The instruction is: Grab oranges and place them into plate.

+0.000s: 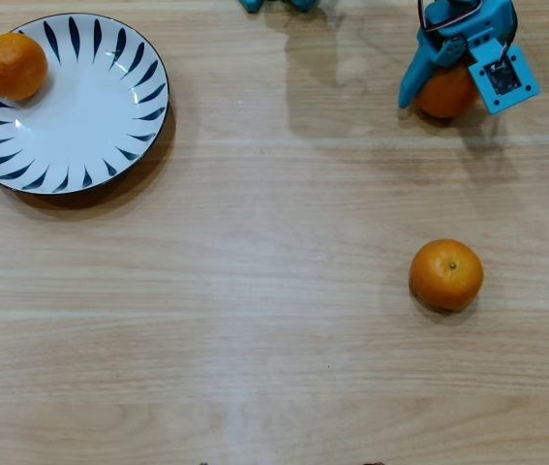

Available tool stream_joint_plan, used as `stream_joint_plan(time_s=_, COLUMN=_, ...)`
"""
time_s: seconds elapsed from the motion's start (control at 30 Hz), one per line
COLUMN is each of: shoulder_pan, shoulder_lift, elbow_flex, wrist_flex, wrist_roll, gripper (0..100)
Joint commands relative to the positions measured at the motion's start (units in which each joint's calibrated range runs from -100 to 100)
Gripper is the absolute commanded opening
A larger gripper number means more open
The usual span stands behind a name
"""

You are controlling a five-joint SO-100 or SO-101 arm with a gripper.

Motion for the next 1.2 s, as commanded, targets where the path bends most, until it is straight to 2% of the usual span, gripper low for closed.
stream_joint_plan(time_s=0.0, shoulder_pan=-1.0, shoulder_lift=-1.3, elbow_flex=-0.2, wrist_flex=-0.9, wrist_roll=-0.3, gripper=36)
stream_joint_plan(time_s=0.3, shoulder_pan=-0.4, shoulder_lift=-3.1, elbow_flex=-1.4, wrist_flex=-0.6, wrist_roll=0.4, gripper=37)
stream_joint_plan(time_s=0.4, shoulder_pan=0.7, shoulder_lift=-7.2, elbow_flex=-1.6, wrist_flex=0.2, wrist_roll=2.8, gripper=37)
stream_joint_plan(time_s=0.6, shoulder_pan=4.7, shoulder_lift=-15.0, elbow_flex=-7.2, wrist_flex=18.8, wrist_roll=6.5, gripper=37)
stream_joint_plan(time_s=0.87, shoulder_pan=12.8, shoulder_lift=-22.6, elbow_flex=-24.5, wrist_flex=44.6, wrist_roll=15.3, gripper=37)
stream_joint_plan(time_s=1.03, shoulder_pan=18.7, shoulder_lift=-25.0, elbow_flex=-34.0, wrist_flex=53.7, wrist_roll=20.6, gripper=37)
stream_joint_plan(time_s=1.17, shoulder_pan=25.3, shoulder_lift=-28.4, elbow_flex=-37.6, wrist_flex=56.0, wrist_roll=25.7, gripper=37)
